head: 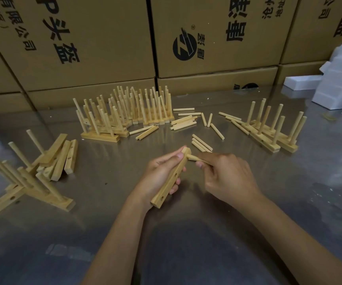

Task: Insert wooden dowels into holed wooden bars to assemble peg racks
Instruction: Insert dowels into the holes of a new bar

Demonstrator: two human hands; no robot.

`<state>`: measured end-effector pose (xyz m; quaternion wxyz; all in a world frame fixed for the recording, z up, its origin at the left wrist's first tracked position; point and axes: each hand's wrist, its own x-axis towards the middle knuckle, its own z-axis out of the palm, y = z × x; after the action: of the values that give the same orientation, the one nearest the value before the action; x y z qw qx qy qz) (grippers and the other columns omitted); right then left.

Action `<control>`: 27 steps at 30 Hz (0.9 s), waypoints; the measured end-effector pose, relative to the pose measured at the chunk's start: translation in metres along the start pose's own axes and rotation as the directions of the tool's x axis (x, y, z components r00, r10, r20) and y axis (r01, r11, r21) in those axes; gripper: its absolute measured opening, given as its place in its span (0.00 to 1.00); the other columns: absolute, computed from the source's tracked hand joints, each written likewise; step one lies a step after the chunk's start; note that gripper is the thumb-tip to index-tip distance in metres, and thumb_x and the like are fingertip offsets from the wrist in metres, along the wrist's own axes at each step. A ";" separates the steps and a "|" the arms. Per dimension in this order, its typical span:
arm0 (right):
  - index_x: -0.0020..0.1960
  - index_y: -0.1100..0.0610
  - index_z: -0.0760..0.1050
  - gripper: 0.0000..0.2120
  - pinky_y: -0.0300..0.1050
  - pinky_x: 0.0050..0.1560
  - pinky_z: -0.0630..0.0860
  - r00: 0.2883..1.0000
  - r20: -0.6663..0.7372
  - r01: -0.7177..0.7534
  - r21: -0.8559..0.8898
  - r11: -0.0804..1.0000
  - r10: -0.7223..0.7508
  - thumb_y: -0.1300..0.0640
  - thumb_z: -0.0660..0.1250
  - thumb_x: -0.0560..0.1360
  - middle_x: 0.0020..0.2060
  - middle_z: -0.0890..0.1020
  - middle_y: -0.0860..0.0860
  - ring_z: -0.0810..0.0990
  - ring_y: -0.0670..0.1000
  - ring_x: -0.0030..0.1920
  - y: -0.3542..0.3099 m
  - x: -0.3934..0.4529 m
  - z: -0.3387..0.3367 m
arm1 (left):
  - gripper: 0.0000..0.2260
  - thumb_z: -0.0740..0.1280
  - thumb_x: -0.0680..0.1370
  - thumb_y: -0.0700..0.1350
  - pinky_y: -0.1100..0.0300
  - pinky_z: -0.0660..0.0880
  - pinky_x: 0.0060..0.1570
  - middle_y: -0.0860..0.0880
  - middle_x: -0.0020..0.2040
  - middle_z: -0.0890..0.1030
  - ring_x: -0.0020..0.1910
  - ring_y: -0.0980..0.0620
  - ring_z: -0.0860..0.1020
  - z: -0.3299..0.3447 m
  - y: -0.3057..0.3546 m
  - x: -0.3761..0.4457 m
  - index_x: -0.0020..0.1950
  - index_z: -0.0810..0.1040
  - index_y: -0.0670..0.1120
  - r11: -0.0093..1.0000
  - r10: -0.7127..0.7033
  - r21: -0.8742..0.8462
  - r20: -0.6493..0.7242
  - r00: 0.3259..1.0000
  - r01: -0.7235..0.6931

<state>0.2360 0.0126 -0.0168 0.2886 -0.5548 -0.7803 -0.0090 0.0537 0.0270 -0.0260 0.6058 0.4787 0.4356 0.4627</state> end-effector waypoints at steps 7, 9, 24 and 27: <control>0.40 0.49 0.73 0.07 0.41 0.29 0.60 0.999 0.033 -0.041 0.120 0.992 0.037 0.55 0.63 0.78 0.24 0.68 0.45 0.67 0.48 0.27 0.000 0.002 0.004 | 0.10 0.68 0.80 0.49 0.62 0.69 0.22 0.48 0.39 0.80 0.29 0.54 0.74 -0.002 -0.002 -0.001 0.57 0.84 0.62 0.995 0.021 0.092 0.033 0.999 -0.024; 0.41 0.52 0.78 0.07 0.41 0.28 0.60 0.991 0.038 -0.134 0.278 0.951 0.128 0.56 0.65 0.77 0.23 0.70 0.46 0.67 0.47 0.26 0.001 0.003 0.010 | 0.10 0.68 0.80 0.50 0.62 0.69 0.23 0.48 0.40 0.79 0.29 0.54 0.74 -0.001 -0.003 0.000 0.59 0.83 0.62 0.993 0.024 0.116 0.036 0.999 -0.028; 0.53 0.51 0.80 0.06 0.43 0.51 0.67 0.954 -0.125 -0.219 0.328 0.919 0.272 0.57 0.66 0.78 0.49 0.81 0.48 0.75 0.52 0.54 0.018 0.019 0.015 | 0.14 0.64 0.83 0.51 0.62 0.69 0.25 0.49 0.34 0.77 0.29 0.54 0.71 -0.029 0.007 0.010 0.68 0.77 0.59 0.999 0.015 -0.044 -0.325 0.946 -0.031; 0.56 0.50 0.81 0.10 0.46 0.57 0.59 0.989 0.023 -0.145 -0.053 0.988 0.147 0.52 0.67 0.77 0.60 0.76 0.49 0.65 0.51 0.64 0.012 0.028 0.029 | 0.15 0.61 0.84 0.50 0.63 0.67 0.22 0.49 0.35 0.76 0.27 0.55 0.70 -0.042 0.007 0.011 0.71 0.75 0.55 0.973 -0.017 -0.225 -0.319 0.948 -0.058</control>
<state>0.2276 0.0506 -0.0316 0.2637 -0.6177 -0.7409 -0.0001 0.0143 0.0462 -0.0271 0.5743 0.3281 0.4658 0.5878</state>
